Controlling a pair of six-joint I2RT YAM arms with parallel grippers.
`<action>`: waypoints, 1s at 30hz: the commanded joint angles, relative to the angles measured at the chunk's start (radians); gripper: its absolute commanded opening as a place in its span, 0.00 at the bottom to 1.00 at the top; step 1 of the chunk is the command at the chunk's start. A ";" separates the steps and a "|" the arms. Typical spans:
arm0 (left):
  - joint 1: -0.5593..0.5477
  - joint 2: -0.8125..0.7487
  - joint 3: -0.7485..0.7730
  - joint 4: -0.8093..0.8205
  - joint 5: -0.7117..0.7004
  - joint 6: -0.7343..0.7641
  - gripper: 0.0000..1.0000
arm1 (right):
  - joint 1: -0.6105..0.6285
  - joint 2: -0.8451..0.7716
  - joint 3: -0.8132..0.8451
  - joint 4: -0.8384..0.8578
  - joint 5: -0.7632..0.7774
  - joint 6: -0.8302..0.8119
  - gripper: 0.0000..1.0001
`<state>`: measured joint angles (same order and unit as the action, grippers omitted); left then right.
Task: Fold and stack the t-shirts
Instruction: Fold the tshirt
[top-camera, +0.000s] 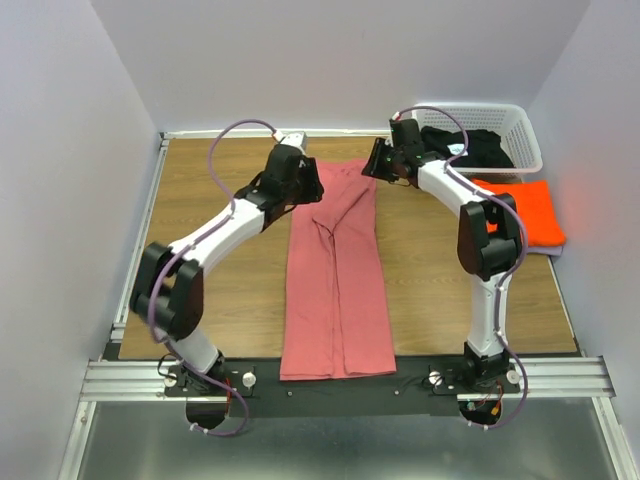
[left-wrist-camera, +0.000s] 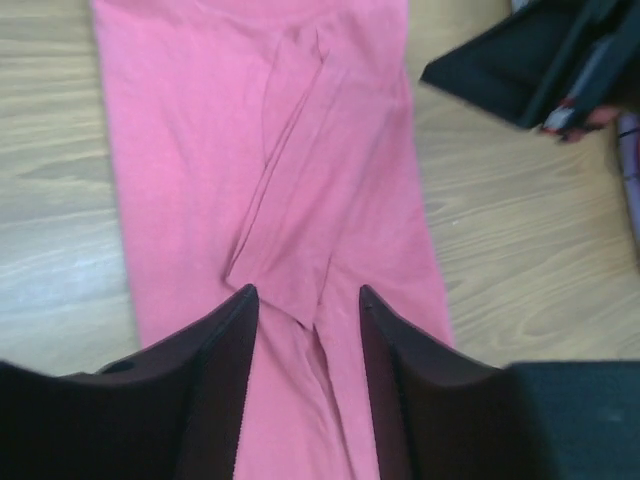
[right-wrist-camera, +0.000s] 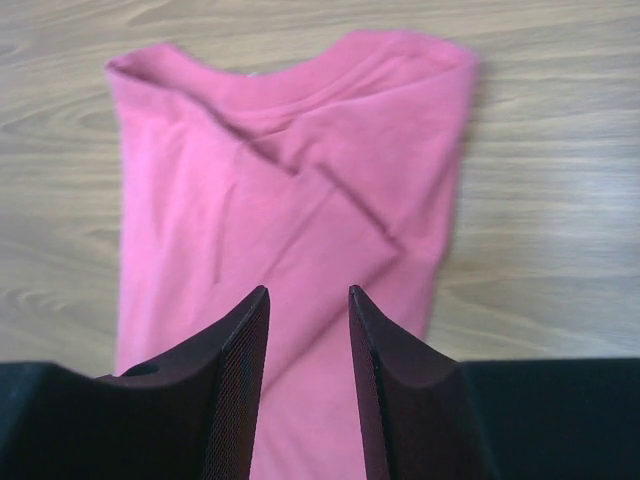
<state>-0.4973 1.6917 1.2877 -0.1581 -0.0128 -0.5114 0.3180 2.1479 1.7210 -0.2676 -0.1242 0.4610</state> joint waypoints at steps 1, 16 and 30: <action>0.006 -0.159 -0.115 0.017 -0.150 0.031 0.56 | 0.036 0.006 -0.038 -0.001 -0.092 0.042 0.45; 0.009 -0.724 -0.613 0.175 -0.268 0.103 0.65 | 0.061 0.295 0.152 0.027 -0.091 0.036 0.41; 0.011 -0.760 -0.633 0.014 -0.204 0.014 0.68 | 0.016 0.503 0.625 0.028 -0.020 0.015 0.48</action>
<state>-0.4919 0.9585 0.6704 -0.1097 -0.2420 -0.4835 0.3534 2.6663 2.3131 -0.2119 -0.1864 0.5236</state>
